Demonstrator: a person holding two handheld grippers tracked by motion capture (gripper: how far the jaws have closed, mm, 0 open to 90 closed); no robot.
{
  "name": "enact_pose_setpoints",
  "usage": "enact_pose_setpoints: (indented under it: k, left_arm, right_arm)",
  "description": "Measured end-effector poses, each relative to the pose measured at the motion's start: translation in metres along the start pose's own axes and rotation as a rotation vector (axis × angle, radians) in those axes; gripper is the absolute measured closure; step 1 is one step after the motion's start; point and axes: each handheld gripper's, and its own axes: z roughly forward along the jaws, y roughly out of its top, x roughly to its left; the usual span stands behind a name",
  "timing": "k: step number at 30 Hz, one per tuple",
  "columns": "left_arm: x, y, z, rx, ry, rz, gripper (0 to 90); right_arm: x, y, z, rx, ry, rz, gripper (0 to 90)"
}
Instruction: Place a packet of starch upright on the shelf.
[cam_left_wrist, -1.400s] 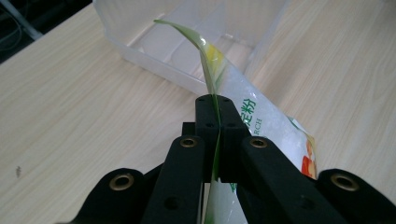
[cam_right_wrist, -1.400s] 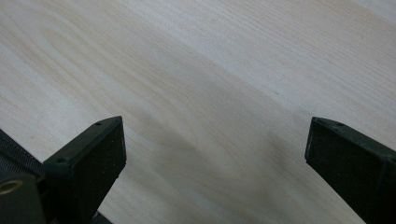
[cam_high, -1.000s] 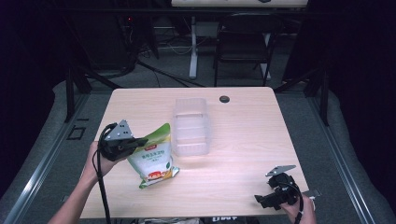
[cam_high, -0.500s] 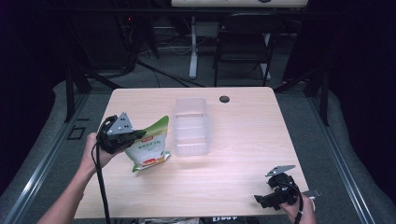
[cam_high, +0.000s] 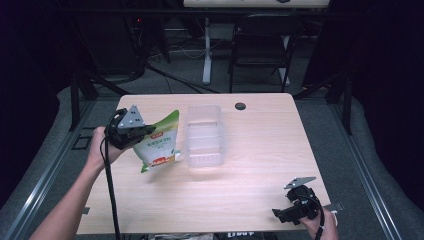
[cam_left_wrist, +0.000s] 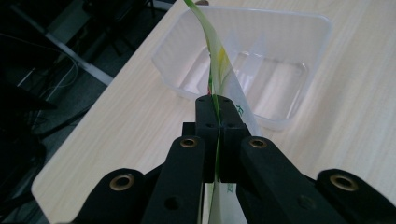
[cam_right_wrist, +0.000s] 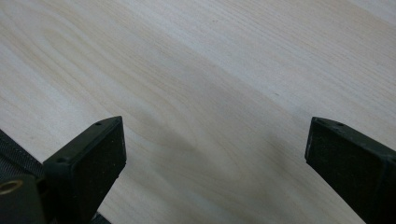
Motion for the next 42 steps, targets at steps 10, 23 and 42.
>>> enact_pose_setpoints:
  k: [10, 23, 42]
  left_arm:
    - [0.017, 0.017, 0.006, 0.000, 0.029, 0.012, 90.0]
    - [0.039, 0.033, 0.016, -0.013, 0.079, 0.022, 90.0]
    - [0.074, 0.056, 0.038, -0.019, 0.147, 0.052, 90.0]
  right_arm:
    - [0.000, 0.000, 0.000, 0.001, -0.006, -0.002, 4.6]
    - [-0.001, -0.001, 0.000, -0.005, 0.001, 0.007, 4.6]
    - [-0.001, -0.002, -0.001, -0.009, -0.005, 0.010, 4.6]
